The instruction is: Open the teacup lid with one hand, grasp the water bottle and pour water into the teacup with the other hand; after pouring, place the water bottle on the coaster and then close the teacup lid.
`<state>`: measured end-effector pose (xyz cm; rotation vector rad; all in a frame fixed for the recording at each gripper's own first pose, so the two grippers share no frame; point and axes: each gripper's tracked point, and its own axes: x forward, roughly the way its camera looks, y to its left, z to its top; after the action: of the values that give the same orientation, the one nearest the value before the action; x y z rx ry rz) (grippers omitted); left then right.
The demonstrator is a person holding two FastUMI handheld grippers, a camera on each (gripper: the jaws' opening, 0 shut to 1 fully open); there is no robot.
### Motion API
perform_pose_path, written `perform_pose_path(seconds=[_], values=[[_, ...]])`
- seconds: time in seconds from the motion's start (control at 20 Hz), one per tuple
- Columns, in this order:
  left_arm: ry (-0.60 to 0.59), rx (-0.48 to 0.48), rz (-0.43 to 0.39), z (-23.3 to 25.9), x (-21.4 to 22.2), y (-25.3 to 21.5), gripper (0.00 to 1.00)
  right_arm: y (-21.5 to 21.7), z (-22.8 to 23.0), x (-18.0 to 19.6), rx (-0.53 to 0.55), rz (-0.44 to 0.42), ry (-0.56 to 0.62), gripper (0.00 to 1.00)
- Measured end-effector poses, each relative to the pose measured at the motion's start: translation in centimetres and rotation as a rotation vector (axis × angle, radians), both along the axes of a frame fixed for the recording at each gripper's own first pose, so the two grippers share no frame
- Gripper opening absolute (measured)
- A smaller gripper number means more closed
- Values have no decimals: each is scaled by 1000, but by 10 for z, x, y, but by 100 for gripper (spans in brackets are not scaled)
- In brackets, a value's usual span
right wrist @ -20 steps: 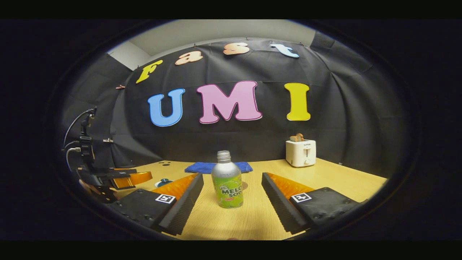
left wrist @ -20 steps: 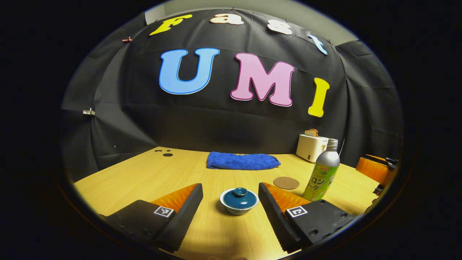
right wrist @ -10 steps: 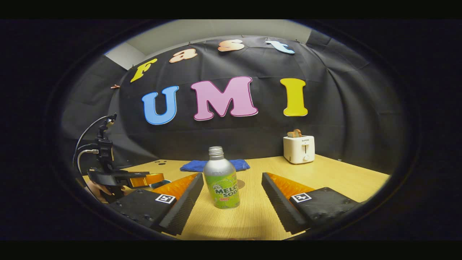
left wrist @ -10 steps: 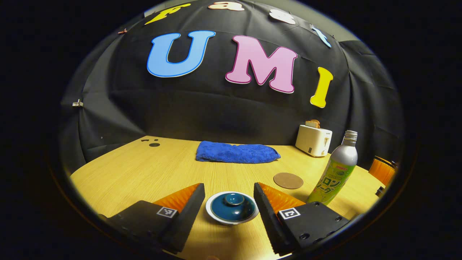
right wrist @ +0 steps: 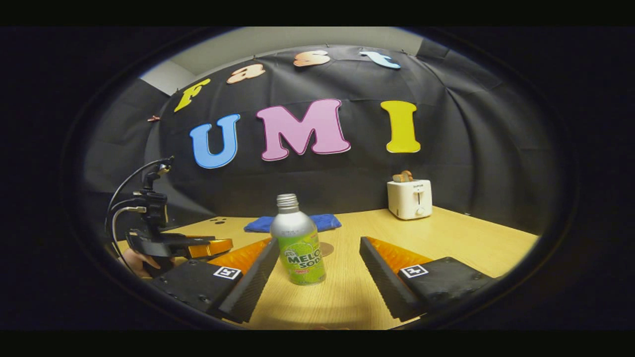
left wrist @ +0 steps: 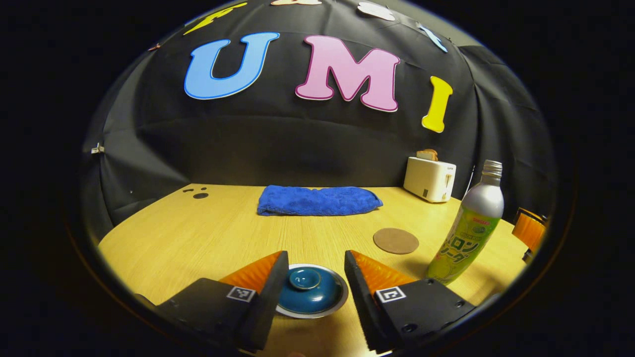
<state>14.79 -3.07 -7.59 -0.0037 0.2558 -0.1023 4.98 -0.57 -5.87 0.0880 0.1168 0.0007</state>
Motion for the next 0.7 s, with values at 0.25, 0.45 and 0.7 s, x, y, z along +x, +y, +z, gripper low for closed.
perform_pose_path(seconds=[0.25, 0.45, 0.7], values=[[11, 12, 22, -5, 2, 4, 52, -3, -5, 2, 16, -3, 9, 100], [9, 33, 47, -4, 2, 8, 35, -4, -8, 2, 17, -4, 17, 100], [-19, 5, 52, 1, 2, 8, 31, 9, -6, 3, -5, 51, 30, 100]])
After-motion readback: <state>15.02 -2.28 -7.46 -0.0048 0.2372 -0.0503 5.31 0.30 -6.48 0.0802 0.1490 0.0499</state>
